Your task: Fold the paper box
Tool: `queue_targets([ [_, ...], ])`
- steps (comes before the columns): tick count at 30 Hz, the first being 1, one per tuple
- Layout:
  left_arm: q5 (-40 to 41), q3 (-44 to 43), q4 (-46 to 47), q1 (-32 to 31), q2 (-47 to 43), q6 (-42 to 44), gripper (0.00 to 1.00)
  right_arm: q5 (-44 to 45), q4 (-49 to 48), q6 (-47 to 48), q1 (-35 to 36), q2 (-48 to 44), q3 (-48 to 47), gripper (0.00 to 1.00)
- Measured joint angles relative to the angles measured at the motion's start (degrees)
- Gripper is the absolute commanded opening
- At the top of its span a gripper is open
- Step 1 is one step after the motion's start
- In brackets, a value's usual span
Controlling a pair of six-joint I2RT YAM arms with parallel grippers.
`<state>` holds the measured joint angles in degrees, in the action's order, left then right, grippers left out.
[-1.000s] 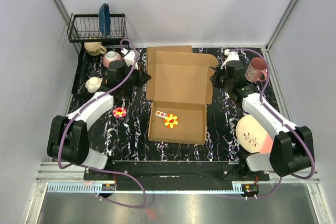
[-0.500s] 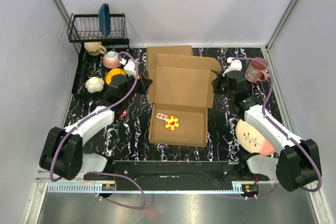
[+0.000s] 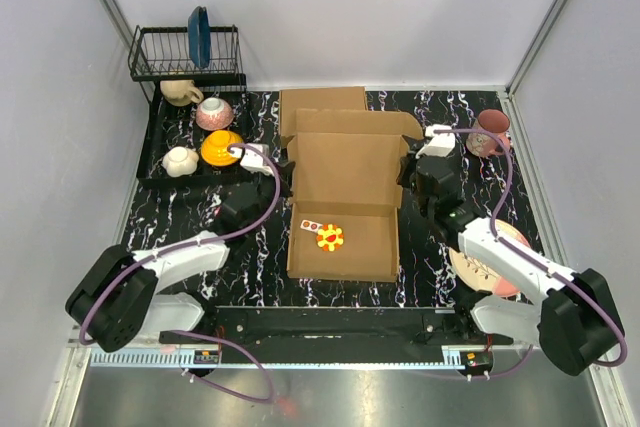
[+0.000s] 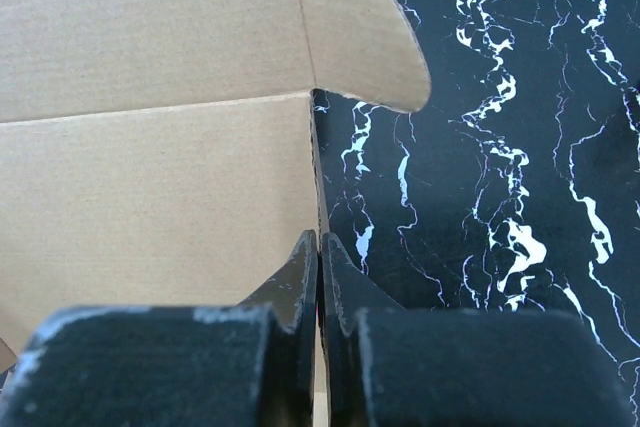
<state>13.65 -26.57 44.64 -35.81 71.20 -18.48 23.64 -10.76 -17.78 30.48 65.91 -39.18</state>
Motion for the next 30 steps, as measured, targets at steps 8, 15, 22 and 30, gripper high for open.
queue_targets([
  [8,10.27,3.82,12.85,-7.50,2.08,1.22,0.06,6.01,-6.58,-0.98,3.28,-4.59,6.56,0.00],
  [15,17.57,8.83,26.62,-12.81,7.08,2.89,0.07,12.11,-12.07,-1.46,8.26,-9.33,12.31,0.00],
  [22,19.82,11.87,36.81,-15.30,11.13,3.65,0.11,17.40,-18.88,-1.53,12.26,-12.85,18.29,0.00],
  [30,21.27,15.08,38.58,-18.97,11.89,4.81,0.11,22.95,-17.77,-3.13,16.52,-12.57,19.37,0.00],
])
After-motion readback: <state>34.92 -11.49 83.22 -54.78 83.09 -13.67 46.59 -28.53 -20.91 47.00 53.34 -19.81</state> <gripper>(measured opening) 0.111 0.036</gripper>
